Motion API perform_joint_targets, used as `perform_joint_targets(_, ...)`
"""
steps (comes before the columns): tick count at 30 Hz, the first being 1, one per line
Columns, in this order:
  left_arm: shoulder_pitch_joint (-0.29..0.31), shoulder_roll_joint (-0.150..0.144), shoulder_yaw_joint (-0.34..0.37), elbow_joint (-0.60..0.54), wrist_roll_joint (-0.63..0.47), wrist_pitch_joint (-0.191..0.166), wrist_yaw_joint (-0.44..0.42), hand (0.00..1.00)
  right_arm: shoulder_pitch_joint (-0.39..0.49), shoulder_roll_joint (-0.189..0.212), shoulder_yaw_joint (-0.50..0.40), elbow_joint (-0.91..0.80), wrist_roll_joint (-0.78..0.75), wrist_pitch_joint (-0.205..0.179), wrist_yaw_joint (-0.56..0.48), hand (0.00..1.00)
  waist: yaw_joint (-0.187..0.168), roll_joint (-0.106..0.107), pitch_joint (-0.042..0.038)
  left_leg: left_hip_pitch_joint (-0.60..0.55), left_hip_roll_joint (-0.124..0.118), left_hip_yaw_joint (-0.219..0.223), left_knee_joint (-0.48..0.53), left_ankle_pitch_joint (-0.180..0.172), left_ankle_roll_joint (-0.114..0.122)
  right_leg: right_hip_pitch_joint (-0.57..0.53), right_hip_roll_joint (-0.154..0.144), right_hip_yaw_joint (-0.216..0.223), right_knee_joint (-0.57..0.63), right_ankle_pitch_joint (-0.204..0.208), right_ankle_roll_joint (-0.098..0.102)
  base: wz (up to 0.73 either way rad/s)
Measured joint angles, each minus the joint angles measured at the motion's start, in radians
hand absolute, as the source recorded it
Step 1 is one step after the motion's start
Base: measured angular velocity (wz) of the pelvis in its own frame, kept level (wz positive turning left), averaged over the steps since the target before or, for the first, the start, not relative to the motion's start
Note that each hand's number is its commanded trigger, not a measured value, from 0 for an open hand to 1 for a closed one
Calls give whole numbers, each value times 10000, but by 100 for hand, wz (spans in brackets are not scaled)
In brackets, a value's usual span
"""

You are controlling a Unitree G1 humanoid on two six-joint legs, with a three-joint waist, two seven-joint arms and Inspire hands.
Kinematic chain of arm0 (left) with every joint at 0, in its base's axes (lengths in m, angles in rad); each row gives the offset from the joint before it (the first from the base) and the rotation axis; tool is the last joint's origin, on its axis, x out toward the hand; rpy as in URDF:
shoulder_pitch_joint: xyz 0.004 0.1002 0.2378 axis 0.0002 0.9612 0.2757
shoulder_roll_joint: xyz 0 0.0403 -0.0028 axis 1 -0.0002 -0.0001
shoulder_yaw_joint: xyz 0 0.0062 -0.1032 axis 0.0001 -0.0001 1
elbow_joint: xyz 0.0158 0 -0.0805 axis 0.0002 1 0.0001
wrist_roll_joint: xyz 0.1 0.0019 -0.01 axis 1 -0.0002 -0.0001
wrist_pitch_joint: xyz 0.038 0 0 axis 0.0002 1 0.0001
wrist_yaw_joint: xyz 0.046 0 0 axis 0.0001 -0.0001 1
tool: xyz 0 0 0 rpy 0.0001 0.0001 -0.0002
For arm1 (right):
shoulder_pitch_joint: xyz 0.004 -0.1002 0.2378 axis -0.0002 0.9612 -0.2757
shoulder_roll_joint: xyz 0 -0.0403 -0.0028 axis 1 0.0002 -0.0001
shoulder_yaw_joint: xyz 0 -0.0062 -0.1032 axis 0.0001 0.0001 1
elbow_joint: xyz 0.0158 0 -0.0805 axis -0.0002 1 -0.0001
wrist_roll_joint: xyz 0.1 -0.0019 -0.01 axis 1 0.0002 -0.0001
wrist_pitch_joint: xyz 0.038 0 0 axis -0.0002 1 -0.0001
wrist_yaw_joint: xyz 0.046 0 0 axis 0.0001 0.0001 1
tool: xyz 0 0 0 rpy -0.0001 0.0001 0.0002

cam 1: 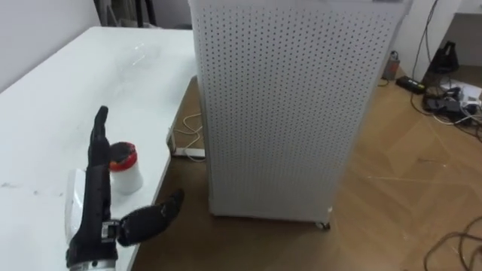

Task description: Pick garbage

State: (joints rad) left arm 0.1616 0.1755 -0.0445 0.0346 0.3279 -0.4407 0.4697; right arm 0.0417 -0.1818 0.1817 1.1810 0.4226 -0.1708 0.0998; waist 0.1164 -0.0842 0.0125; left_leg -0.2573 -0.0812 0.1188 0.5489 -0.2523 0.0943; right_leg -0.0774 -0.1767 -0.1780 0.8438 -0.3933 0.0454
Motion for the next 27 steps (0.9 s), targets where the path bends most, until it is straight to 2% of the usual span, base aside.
perform_joint_targets(1,-21,21,-6,-2,115,0,29,0,-19,-31,-11,-77,0,-3,-23,100,1,86,-22,142,-8,-170,48,-183,25,-172,12,-64,559,534,19,22)
perform_joint_targets(2,-42,45,-12,1,188,0,55,0,-32,-38,-4,-98,11,-3,-20,100,-28,158,-20,235,21,-305,10,-245,31,-281,86,-85,799,884,30,27)
perform_joint_targets(3,-143,52,-6,4,285,-1,119,0,-42,-57,-5,-157,14,-23,13,100,-42,290,-9,366,47,-728,-106,-292,21,-523,133,-200,953,738,27,19)
perform_joint_targets(4,-173,33,50,8,242,-1,277,0,-101,-97,-5,-155,14,-18,75,100,-1,411,60,519,64,-1076,-340,-267,-17,-902,209,-240,651,248,-57,17)
perform_joint_targets(5,-174,14,92,22,221,-2,303,0,-152,-119,-5,-164,14,-26,115,100,-25,477,90,606,97,-1223,-437,-254,-36,-1063,263,-263,306,138,-42,18)
perform_joint_targets(6,-187,34,99,33,177,-3,317,0,-169,-117,5,-182,-5,-40,139,100,-57,504,73,760,147,-1366,-628,-243,-56,-1358,276,-287,-733,118,-24,31)
perform_joint_targets(7,-194,54,87,33,193,-3,393,0,-167,-94,60,-189,-59,-42,130,100,-89,463,52,866,151,-1538,-720,-262,-98,-1512,233,-291,-2125,269,-18,51)
perform_joint_targets(8,-198,54,85,48,225,1,465,0,-165,-82,87,-188,-122,-42,96,100,-210,411,56,938,137,-1781,-701,-344,-225,-1523,254,-309,-3331,1237,-10,59)
perform_joint_targets(9,-196,59,85,74,294,2,487,0,-132,-87,106,-181,-134,-41,100,100,-295,409,60,954,150,-1928,-677,-387,-296,-1503,240,-358,-3448,1795,-137,66)
perform_joint_targets(10,-191,56,75,69,428,9,498,0,-5,-80,124,-177,-175,-41,122,100,-291,326,-92,998,242,-1993,-775,-387,-360,-1319,339,-457,-3724,1752,-173,42)
perform_joint_targets(11,-200,73,92,46,584,9,582,0,-43,-88,159,-173,-177,-37,123,100,-175,308,-75,1112,360,-1973,-940,-365,-445,-1098,563,-466,-4005,1840,-269,19)
perform_joint_targets(13,-177,103,92,43,594,41,645,0,-96,-88,330,-175,-204,-42,140,100,-113,277,-56,1243,533,-1973,-1053,-276,-599,-653,802,-446,-4628,1989,-349,2)
perform_joint_targets(15,-156,124,97,-63,746,64,674,0,-123,-80,358,-174,-229,-41,169,100,-75,271,-64,1435,682,-2094,-1353,-262,-620,-338,979,-487,-5044,2034,-361,11)
perform_joint_targets(16,-150,161,94,-235,920,66,681,0,-150,-96,333,-161,-270,-33,169,100,-83,265,-65,1555,678,-2109,-1563,-264,-625,-280,1085,-550,-5180,2036,-363,13)
perform_joint_targets(22,-143,344,105,-489,970,62,705,0,-243,-126,530,-161,-514,-21,589,100,32,207,-40,1707,688,-2291,-2067,-224,-687,-270,1101,-735,-5403,2039,-368,5)
perform_joint_targets(27,-59,406,102,-448,974,62,741,0,-276,-122,729,-160,-516,-18,892,100,223,33,34,1689,685,-2378,-2223,-217,-690,-237,1103,-838,-5576,2070,-317,7)
